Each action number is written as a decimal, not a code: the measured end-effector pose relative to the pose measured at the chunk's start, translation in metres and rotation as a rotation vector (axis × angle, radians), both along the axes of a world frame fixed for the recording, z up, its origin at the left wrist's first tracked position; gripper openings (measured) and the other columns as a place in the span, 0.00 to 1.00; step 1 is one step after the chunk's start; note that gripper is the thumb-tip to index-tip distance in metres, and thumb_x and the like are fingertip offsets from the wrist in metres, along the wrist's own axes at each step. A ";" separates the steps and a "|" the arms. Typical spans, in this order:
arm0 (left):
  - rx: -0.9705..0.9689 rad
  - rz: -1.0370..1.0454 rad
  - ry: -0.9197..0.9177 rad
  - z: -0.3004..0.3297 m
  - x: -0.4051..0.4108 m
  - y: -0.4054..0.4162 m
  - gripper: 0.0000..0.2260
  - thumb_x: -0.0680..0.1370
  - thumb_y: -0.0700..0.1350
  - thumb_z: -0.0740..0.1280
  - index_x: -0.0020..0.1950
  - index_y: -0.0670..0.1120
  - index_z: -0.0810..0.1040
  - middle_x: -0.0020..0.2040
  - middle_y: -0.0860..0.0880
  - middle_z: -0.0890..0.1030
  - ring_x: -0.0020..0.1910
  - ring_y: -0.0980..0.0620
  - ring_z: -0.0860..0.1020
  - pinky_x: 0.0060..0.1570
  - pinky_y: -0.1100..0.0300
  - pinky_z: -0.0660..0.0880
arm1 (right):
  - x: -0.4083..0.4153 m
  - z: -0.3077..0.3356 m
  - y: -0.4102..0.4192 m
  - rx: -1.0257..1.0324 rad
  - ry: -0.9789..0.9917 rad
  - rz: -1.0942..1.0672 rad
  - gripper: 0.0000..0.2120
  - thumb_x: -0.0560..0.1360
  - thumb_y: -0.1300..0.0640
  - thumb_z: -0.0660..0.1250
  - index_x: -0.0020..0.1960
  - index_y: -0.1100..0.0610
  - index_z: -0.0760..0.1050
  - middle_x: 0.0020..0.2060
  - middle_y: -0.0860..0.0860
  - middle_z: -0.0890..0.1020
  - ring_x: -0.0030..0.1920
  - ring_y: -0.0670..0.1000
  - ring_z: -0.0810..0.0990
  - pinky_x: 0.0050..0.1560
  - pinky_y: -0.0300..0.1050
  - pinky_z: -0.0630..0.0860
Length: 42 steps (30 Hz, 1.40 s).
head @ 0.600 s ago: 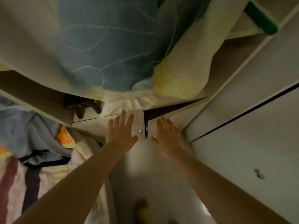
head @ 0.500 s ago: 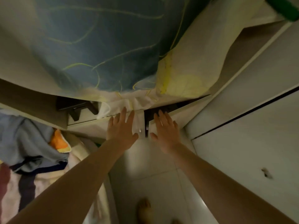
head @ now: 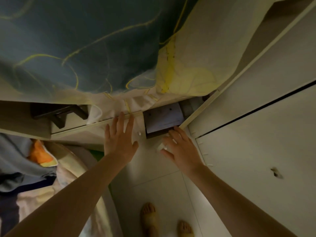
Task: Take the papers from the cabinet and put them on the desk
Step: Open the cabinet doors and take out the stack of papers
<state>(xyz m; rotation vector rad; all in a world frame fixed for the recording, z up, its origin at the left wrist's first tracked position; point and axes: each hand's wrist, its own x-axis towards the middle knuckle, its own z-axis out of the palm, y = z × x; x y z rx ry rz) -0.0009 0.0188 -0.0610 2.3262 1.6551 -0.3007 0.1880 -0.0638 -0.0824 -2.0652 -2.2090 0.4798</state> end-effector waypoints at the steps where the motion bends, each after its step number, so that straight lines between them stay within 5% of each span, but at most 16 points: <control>1: 0.009 -0.001 0.002 0.000 0.001 -0.002 0.40 0.75 0.56 0.63 0.76 0.51 0.41 0.79 0.44 0.43 0.77 0.42 0.46 0.75 0.44 0.49 | 0.005 -0.001 -0.007 0.007 0.015 0.008 0.17 0.69 0.48 0.71 0.54 0.56 0.76 0.57 0.58 0.79 0.65 0.62 0.73 0.54 0.58 0.80; 8: 0.006 -0.038 0.060 0.007 0.012 -0.017 0.39 0.76 0.57 0.61 0.76 0.51 0.39 0.78 0.43 0.42 0.77 0.40 0.47 0.75 0.44 0.48 | 0.044 0.011 -0.070 0.093 0.003 -0.019 0.12 0.65 0.54 0.75 0.44 0.57 0.76 0.52 0.55 0.81 0.64 0.52 0.67 0.40 0.41 0.82; 15: -0.042 -0.106 0.101 0.003 0.047 -0.043 0.38 0.77 0.59 0.58 0.75 0.52 0.35 0.78 0.43 0.39 0.77 0.41 0.44 0.76 0.44 0.46 | 0.116 0.011 -0.115 0.002 -0.134 -0.186 0.15 0.65 0.54 0.76 0.46 0.59 0.77 0.53 0.57 0.79 0.66 0.51 0.63 0.32 0.44 0.84; 20: -0.050 -0.138 0.083 -0.009 0.069 -0.060 0.38 0.77 0.59 0.58 0.75 0.53 0.35 0.78 0.42 0.40 0.77 0.41 0.45 0.76 0.44 0.47 | 0.136 0.009 -0.116 0.006 -0.238 -0.153 0.16 0.65 0.55 0.76 0.49 0.60 0.78 0.53 0.59 0.80 0.65 0.53 0.66 0.37 0.50 0.83; 23: -0.060 -0.151 0.101 -0.016 0.077 -0.064 0.37 0.77 0.59 0.57 0.75 0.53 0.34 0.78 0.42 0.40 0.77 0.41 0.45 0.76 0.45 0.46 | 0.117 0.011 -0.115 0.016 -0.327 -0.258 0.18 0.64 0.53 0.74 0.52 0.56 0.78 0.54 0.56 0.81 0.63 0.58 0.76 0.54 0.61 0.77; 27: -0.080 -0.150 0.106 -0.028 0.079 -0.062 0.36 0.78 0.58 0.56 0.75 0.52 0.35 0.78 0.42 0.41 0.78 0.42 0.46 0.76 0.46 0.46 | 0.087 -0.005 -0.096 0.057 -0.191 -0.251 0.21 0.68 0.52 0.72 0.60 0.52 0.75 0.57 0.54 0.81 0.60 0.58 0.78 0.63 0.62 0.71; 34: -0.061 -0.141 0.089 -0.106 0.083 -0.034 0.33 0.78 0.57 0.57 0.76 0.52 0.40 0.79 0.43 0.48 0.77 0.43 0.50 0.76 0.48 0.50 | 0.064 -0.099 -0.006 -0.106 0.147 -0.313 0.27 0.76 0.51 0.62 0.73 0.50 0.58 0.70 0.55 0.66 0.67 0.58 0.67 0.63 0.55 0.71; 42: -0.062 -0.037 -0.059 -0.218 0.108 0.015 0.34 0.78 0.50 0.62 0.76 0.56 0.43 0.79 0.46 0.44 0.77 0.42 0.52 0.70 0.46 0.64 | 0.086 -0.211 0.087 -0.088 0.237 -0.464 0.26 0.75 0.49 0.64 0.71 0.45 0.63 0.72 0.61 0.60 0.71 0.63 0.60 0.69 0.59 0.66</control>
